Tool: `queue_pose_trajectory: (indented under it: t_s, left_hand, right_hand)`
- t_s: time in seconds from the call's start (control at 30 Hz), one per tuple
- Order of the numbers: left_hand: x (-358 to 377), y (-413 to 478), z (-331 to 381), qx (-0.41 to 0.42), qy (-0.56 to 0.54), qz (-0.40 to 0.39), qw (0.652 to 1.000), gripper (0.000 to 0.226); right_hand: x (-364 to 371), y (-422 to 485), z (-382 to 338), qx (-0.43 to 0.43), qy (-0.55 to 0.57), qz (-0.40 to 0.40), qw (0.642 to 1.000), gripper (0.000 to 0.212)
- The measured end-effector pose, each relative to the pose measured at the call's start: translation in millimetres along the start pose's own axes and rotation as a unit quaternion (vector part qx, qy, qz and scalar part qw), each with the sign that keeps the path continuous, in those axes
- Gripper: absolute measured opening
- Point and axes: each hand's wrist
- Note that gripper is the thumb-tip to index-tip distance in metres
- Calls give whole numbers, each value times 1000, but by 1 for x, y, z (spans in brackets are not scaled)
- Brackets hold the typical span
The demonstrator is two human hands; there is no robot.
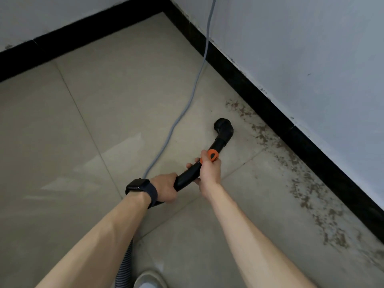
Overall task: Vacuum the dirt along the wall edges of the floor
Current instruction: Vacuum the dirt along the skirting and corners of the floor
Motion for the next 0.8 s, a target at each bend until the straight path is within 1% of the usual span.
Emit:
queue_pose_trajectory:
  t_s: [0.17, 0.33, 0.43, 0.57, 0.67, 0.8]
  left_hand:
    - [12, 1, -7, -1, 11, -29, 1000, 30]
    - [8, 9, -10, 9, -58, -26, 998, 31]
    - [4, 17, -8, 13, -108, -6, 994, 31]
    - [3, 25, -10, 18, -125, 54, 991, 28]
    - [-2, 25, -10, 22, -114, 91, 989, 26]
    - [-30, 27, 6, -10, -59, 89, 994, 40]
  right_hand:
    - [-4, -10, 24, -9, -16, 38, 999, 32]
    - [6, 3, 7, -10, -71, 29, 997, 35]
    - [15, 13, -7, -5, -117, 19, 993, 40]
    - [26, 23, -20, 4, -159, 4, 987, 46]
    - [39, 31, -34, 10, -198, -5, 980, 50]
    - [51, 38, -66, 27, -238, -28, 971, 52]
Point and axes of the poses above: each hand's wrist, its own y-axis towards the middle knuckle, its own x-axis out of the palm, z = x × y, and after that the axes turned 6 degrees about -z, right-handed
